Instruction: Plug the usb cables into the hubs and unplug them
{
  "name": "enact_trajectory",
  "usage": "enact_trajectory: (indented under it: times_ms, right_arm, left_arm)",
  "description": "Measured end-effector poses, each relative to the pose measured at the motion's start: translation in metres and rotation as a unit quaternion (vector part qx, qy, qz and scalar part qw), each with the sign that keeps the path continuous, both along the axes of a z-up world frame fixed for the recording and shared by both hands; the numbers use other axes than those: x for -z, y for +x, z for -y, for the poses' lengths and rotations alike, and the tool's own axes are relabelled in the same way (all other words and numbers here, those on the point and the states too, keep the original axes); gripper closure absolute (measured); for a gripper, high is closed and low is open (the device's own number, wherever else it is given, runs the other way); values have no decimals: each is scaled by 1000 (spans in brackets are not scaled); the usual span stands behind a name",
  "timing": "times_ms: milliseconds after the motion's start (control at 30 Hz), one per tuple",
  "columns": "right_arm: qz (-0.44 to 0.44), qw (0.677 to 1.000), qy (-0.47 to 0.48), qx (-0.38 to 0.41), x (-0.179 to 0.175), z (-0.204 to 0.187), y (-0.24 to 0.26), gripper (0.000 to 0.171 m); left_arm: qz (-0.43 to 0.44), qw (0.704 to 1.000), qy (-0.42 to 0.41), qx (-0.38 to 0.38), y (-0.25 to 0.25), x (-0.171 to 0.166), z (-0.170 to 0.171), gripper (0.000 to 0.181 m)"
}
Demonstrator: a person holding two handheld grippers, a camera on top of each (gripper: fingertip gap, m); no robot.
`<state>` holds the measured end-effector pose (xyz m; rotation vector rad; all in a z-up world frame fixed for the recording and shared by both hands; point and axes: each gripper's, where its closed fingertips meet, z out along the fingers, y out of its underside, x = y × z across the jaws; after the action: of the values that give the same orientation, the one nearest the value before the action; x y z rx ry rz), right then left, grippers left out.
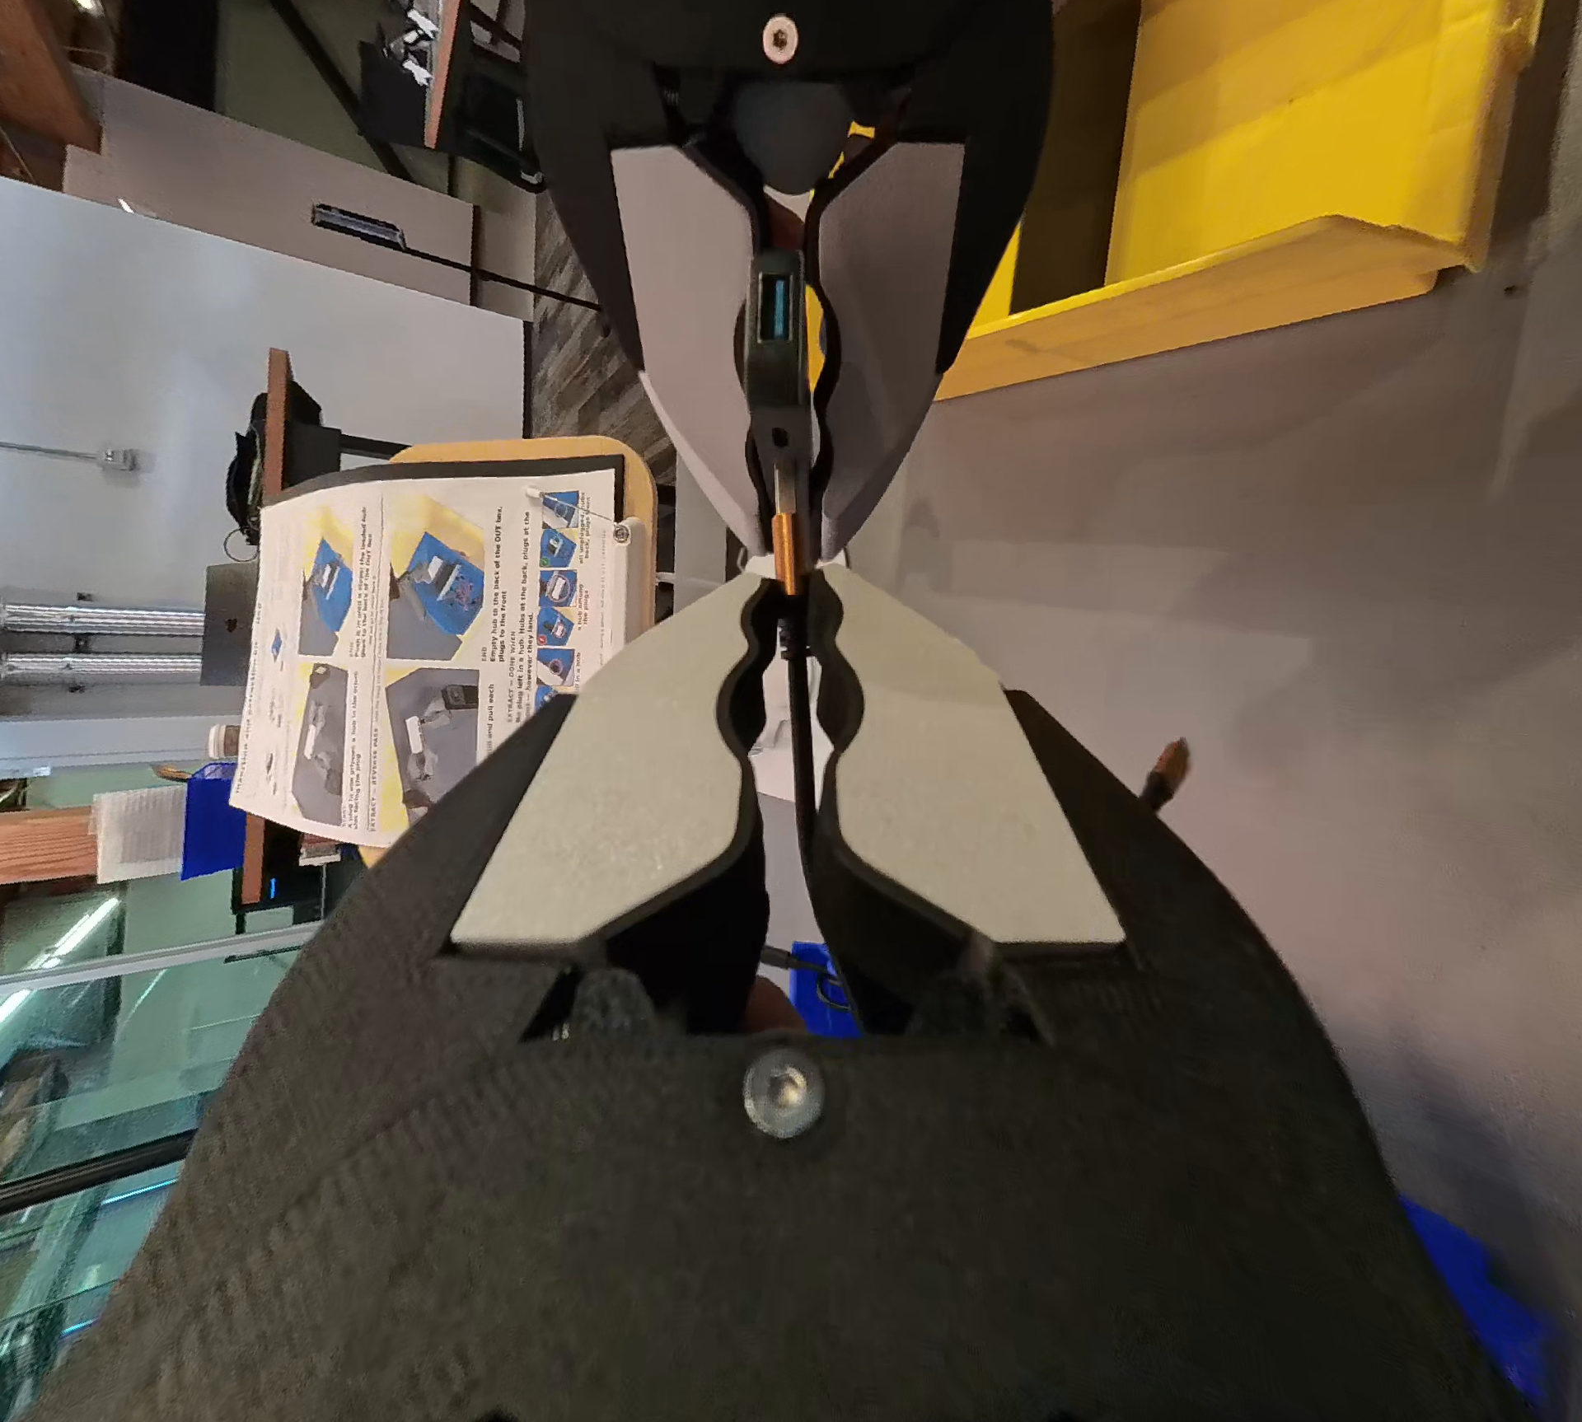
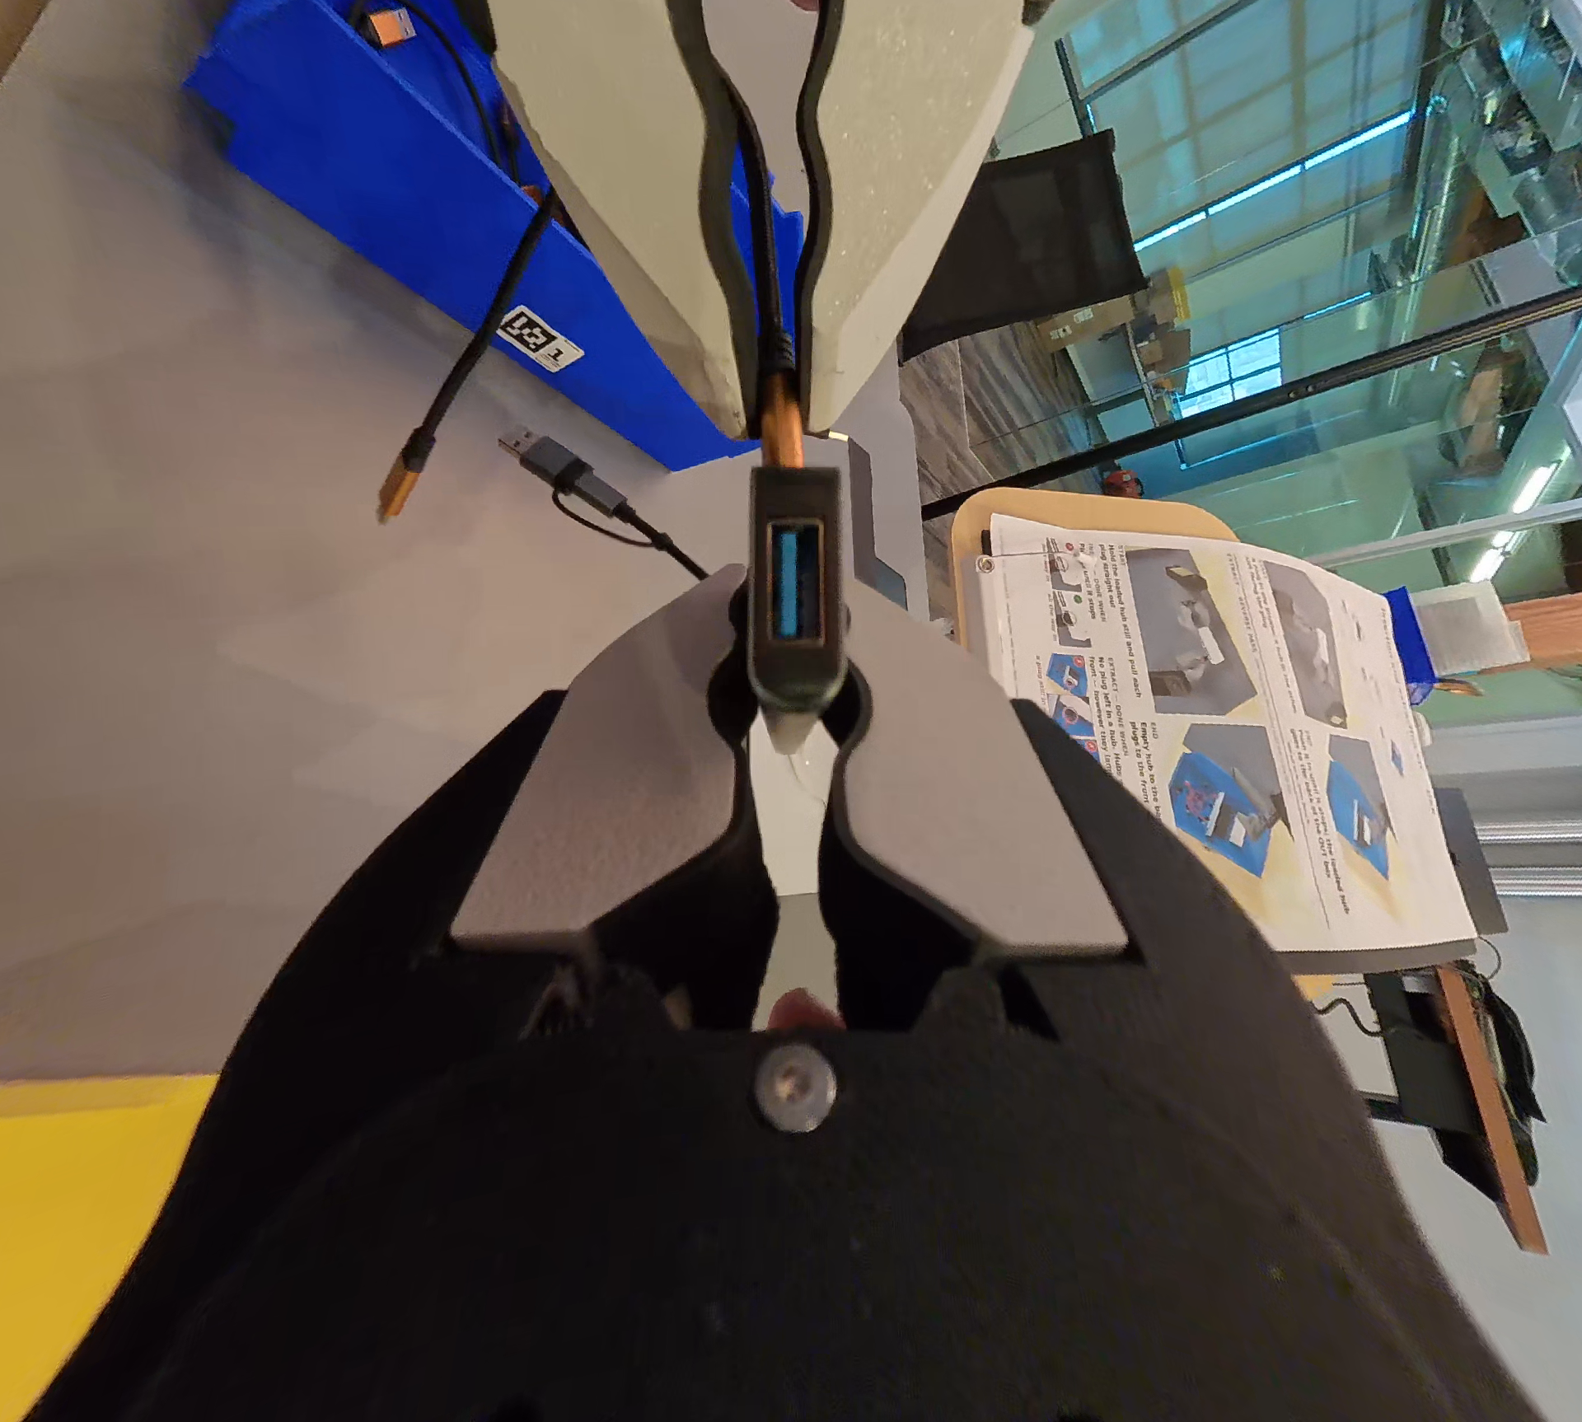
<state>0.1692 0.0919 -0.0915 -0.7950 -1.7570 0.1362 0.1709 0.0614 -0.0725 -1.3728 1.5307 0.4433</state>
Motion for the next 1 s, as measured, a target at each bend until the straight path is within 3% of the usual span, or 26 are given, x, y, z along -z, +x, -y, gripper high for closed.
enact_trajectory:
  times_ms: [33, 500, 1000]
  right_arm:
    - [2, 1000, 1, 0, 0, 0, 0, 160]
    - [37, 996, 51, 67, 3, -14, -1, 161]
    - [58, 993, 64, 82, 14, -18, -8, 161]
  left_arm:
    - [-1, 1000, -2, -1, 1, 1, 0, 174]
    - [-51, 995, 34, -81, -1, 3, -8, 174]
    - [-27, 996, 10, -79, -9, 14, -12, 174]
